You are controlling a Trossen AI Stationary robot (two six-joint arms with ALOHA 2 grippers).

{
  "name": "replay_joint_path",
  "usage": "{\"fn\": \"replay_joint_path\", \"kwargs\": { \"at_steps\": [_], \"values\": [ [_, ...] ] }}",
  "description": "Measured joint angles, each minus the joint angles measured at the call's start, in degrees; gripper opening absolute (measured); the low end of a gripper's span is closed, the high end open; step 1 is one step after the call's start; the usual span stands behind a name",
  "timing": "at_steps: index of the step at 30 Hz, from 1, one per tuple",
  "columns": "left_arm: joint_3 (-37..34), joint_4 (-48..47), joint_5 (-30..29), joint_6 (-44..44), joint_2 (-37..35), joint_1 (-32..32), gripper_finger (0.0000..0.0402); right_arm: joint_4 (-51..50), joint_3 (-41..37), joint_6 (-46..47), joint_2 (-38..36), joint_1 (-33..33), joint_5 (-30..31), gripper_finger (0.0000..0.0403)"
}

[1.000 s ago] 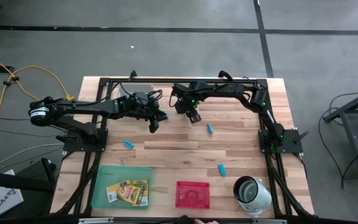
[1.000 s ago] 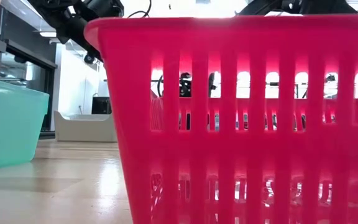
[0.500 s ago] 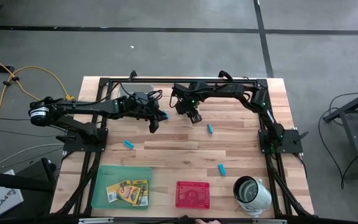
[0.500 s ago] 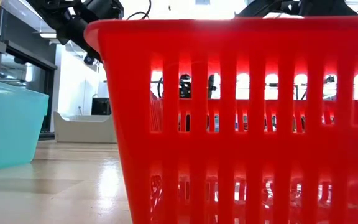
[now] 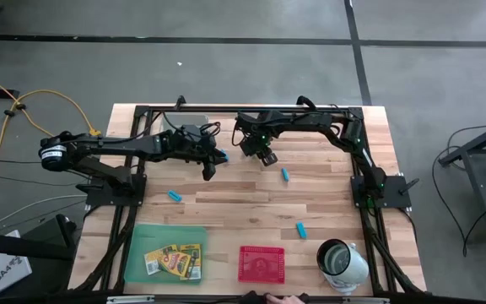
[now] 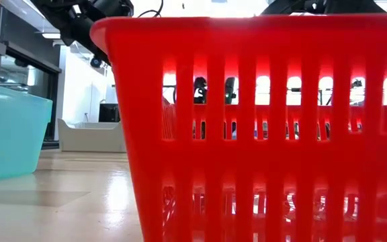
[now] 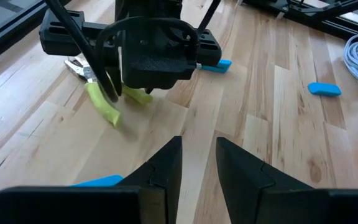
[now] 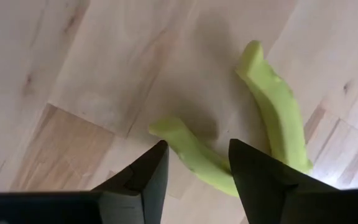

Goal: Pick & Place School Supplies
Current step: Put the green hole puncher into the gray bin

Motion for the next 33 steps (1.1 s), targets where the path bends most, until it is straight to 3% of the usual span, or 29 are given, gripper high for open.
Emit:
{"fn": "replay_joint_path", "kwargs": {
  "at_steps": [4, 12, 22, 27, 33],
  "values": [
    [0.00, 0.00, 0.00, -0.15, 0.00, 0.00, 0.0094, 0.13, 0.00, 0.17, 0.00, 0.02, 0.52, 0.0130],
    [0.00, 0.01, 0.00, -0.15, 0.00, -0.01, 0.0094, 0.02, -0.04, 0.42, 0.00, -0.01, 0.50, 0.0028],
    [0.00, 0.01, -0.02, -0.13, 0.00, -0.01, 0.0094, -0.23, -0.04, 0.67, -0.17, 0.74, 6.74, 0.0026],
    [0.00, 0.05, -0.03, -0.11, 0.00, -0.01, 0.0094, -0.67, 0.63, 4.95, -1.58, 1.24, 6.33, 0.0026],
    [0.00, 0.36, -0.02, -0.09, 0.00, 0.01, 0.0094, -1.12, 1.38, 11.62, -4.38, 2.34, -0.37, 0.0026]
  ]
}}
